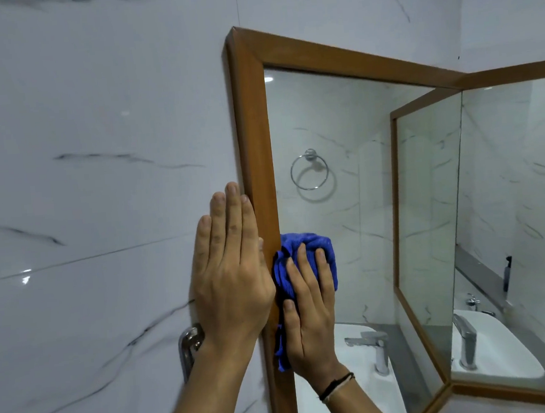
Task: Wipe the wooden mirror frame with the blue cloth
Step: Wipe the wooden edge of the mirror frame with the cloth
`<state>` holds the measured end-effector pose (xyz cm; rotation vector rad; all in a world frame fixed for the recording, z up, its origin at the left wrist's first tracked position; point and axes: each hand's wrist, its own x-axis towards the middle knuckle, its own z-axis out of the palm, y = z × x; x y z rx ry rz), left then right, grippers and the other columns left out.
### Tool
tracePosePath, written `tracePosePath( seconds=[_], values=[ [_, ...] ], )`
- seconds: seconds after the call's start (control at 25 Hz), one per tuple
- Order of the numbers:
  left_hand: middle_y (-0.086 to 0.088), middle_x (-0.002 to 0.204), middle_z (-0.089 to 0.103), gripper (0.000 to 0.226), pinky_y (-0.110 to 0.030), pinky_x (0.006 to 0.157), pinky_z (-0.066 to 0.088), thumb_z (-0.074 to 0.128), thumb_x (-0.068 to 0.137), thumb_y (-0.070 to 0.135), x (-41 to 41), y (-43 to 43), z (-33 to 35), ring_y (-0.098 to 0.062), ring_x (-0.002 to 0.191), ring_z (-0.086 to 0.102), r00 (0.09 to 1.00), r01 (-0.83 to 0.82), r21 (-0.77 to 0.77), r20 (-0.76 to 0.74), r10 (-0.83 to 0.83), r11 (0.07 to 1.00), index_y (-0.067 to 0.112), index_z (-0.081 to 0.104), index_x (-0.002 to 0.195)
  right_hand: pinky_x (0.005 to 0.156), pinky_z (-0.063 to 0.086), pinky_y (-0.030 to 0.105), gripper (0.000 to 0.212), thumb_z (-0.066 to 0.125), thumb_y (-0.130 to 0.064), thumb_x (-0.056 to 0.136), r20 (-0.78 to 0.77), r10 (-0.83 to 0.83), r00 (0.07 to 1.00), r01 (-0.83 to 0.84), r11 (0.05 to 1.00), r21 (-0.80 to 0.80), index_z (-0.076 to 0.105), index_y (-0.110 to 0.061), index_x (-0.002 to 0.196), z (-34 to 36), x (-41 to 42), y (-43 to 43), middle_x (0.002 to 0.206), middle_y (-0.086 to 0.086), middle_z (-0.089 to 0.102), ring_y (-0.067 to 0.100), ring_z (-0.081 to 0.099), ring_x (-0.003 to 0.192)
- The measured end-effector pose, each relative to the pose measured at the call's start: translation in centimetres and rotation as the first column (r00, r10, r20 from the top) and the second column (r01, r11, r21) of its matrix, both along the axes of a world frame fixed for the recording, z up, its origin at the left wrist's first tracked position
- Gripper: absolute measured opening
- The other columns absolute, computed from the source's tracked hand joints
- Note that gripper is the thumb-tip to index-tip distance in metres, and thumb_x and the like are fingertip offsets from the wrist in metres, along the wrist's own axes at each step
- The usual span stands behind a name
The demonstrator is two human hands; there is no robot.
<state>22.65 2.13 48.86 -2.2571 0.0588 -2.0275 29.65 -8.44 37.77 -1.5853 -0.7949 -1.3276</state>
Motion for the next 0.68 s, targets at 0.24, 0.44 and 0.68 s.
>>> tracePosePath(
  seconds=[0.24,0.44,0.68],
  values=[
    [-0.021,0.184,0.023,0.061,-0.045,0.143,0.008,0.041,0.118,0.016,0.0,-1.0,-5.4,-0.030,0.175,0.013,1.000,0.003,-0.061,-0.023,-0.005,0.998,-0.003,0.027,0.175,0.142,0.014,0.050,0.057,0.032,-0.040,0.121,-0.041,-0.024,0.999,0.023,1.000,-0.017,0.027,-0.029,0.177,-4.8,-0.2,-0.2,0.186,0.000,0.026,0.038,0.016,0.174],
    [-0.022,0.184,0.020,0.064,-0.043,0.143,0.006,0.042,0.118,0.016,-0.1,-1.2,-8.8,-0.026,0.175,0.004,0.998,0.035,-0.084,-0.056,-0.039,0.996,-0.002,0.020,0.175,0.143,0.007,0.045,0.059,0.032,-0.041,0.122,-0.127,-0.014,0.992,0.003,0.996,-0.092,0.020,-0.030,0.178,-11.5,-1.4,-0.6,0.189,-0.003,0.016,0.032,0.006,0.176],
    [-0.020,0.184,0.012,0.062,-0.043,0.143,0.002,0.033,0.121,0.021,-0.6,-1.3,-13.2,-0.026,0.175,0.001,0.992,0.027,-0.095,-0.119,-0.039,0.995,-0.001,0.014,0.176,0.143,0.002,0.045,0.060,0.026,-0.042,0.123,-0.220,-0.063,0.973,0.018,0.979,-0.204,0.009,-0.032,0.179,-19.4,-2.9,-1.4,0.190,-0.007,0.002,0.028,-0.006,0.177]
  ],
)
